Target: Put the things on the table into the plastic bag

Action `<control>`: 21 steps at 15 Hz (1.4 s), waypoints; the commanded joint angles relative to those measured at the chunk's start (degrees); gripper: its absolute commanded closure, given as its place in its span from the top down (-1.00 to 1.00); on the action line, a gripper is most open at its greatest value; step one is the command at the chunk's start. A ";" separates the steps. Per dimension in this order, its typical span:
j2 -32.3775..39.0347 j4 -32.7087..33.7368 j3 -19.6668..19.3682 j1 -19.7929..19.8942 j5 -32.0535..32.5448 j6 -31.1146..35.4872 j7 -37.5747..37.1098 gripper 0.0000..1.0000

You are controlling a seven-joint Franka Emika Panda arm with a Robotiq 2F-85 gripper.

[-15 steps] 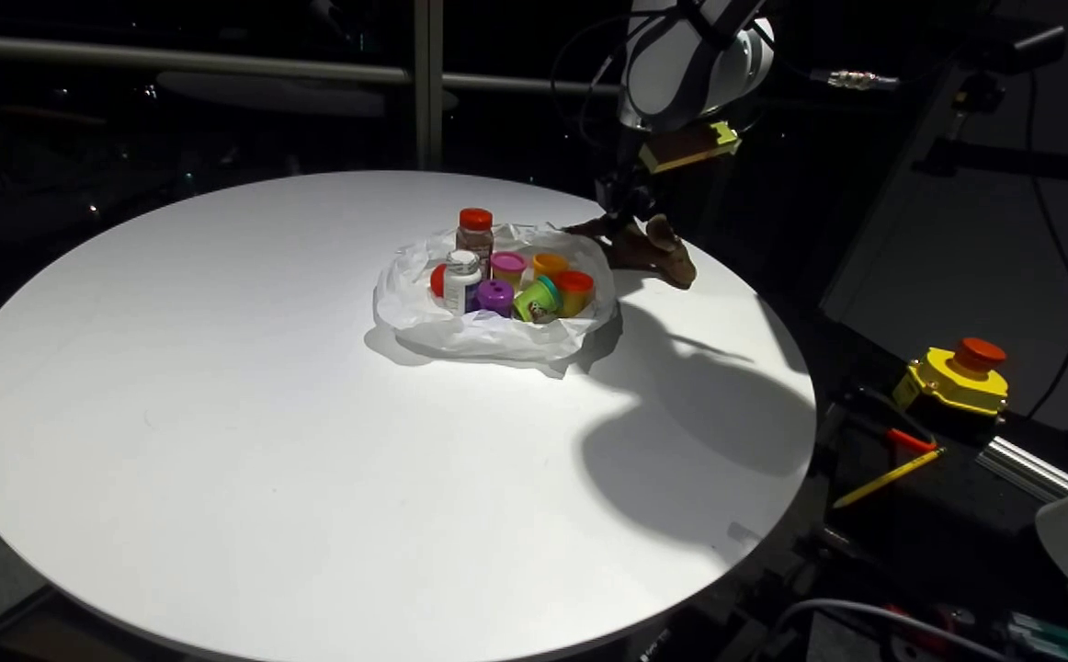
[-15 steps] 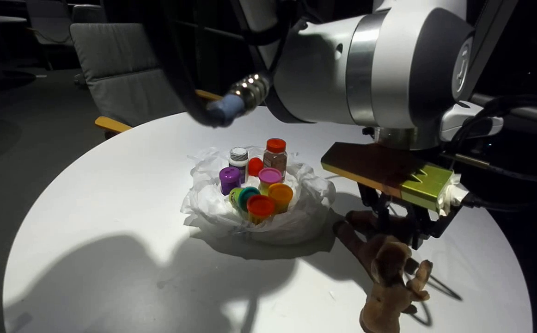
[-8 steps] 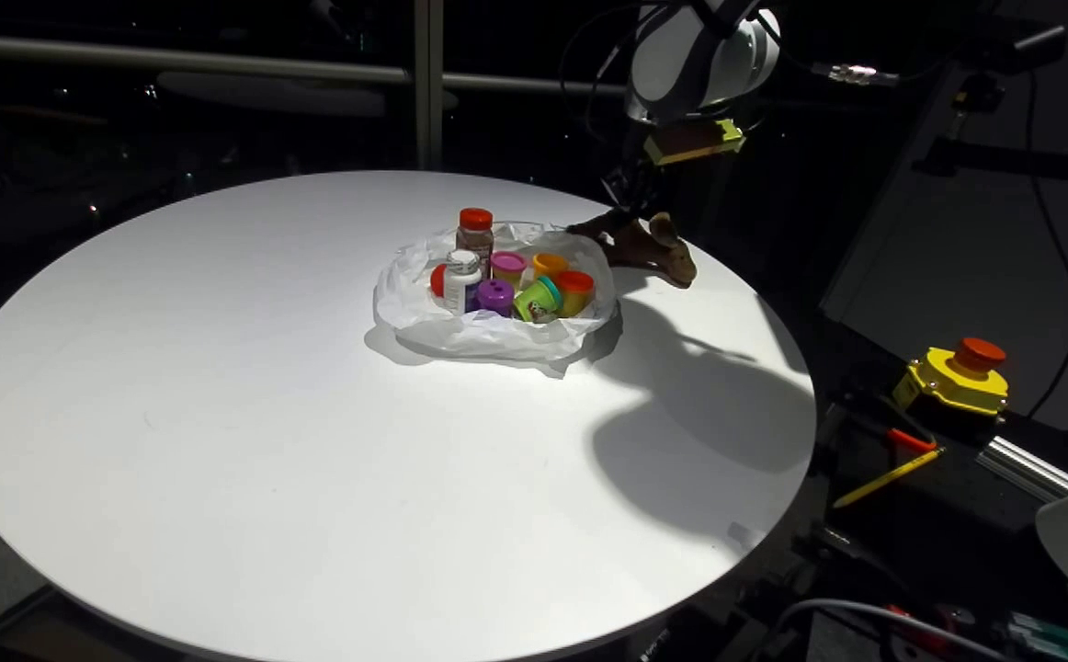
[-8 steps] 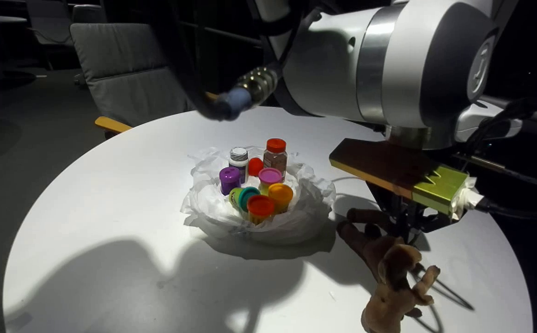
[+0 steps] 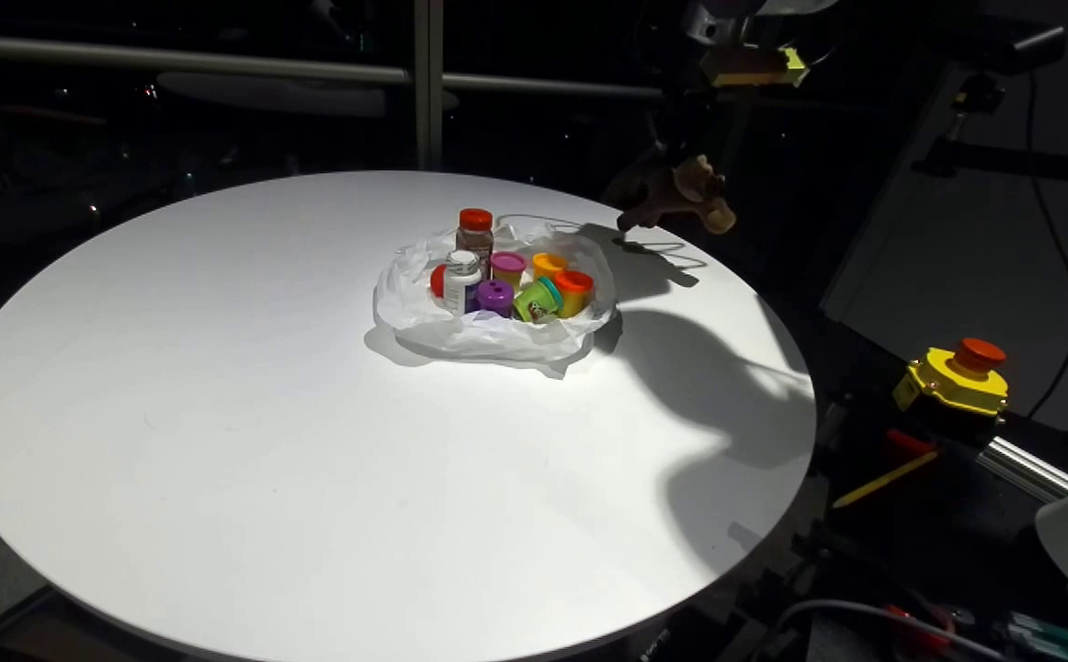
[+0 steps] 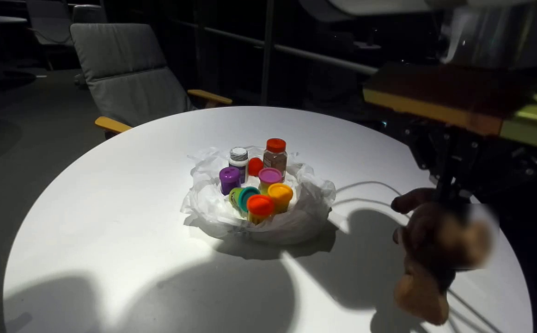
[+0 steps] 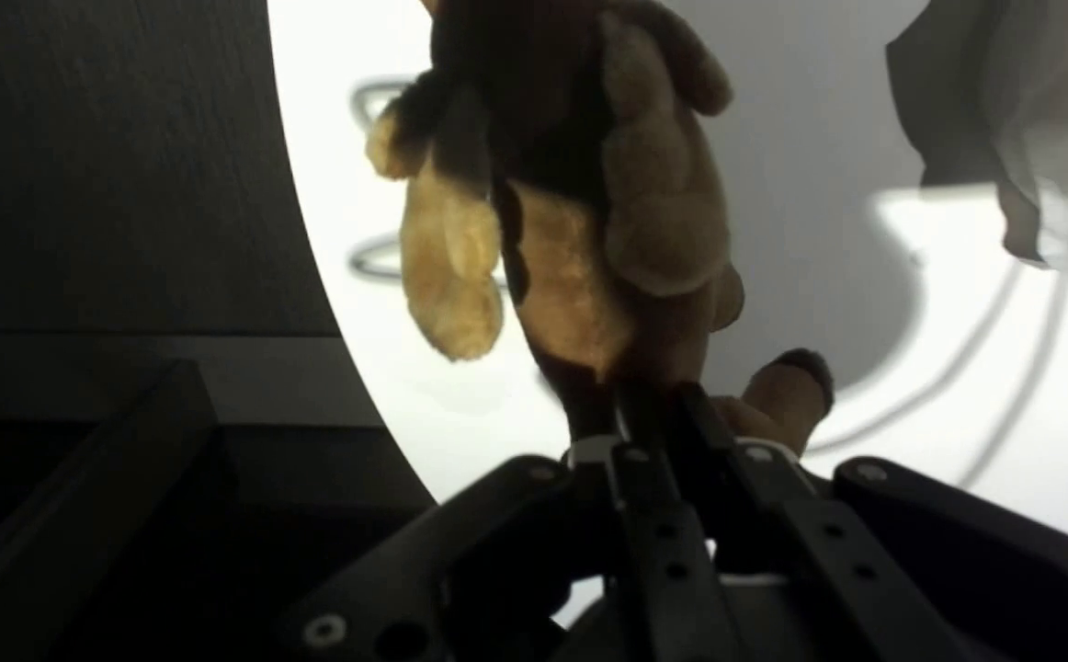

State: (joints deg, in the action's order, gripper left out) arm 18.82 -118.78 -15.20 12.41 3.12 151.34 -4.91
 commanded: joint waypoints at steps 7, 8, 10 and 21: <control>-19.26 -6.03 10.74 -5.88 -13.40 -17.40 11.78 -0.78; -18.04 -5.08 11.61 -7.04 -14.65 -18.26 11.46 -0.79; -15.56 -3.98 12.91 -8.77 -15.50 -17.98 10.02 -0.80; 1.35 3.91 15.83 -9.58 -17.00 -18.46 10.75 -0.78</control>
State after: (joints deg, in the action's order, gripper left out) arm 16.45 -119.21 -0.32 1.82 -12.54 134.15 4.72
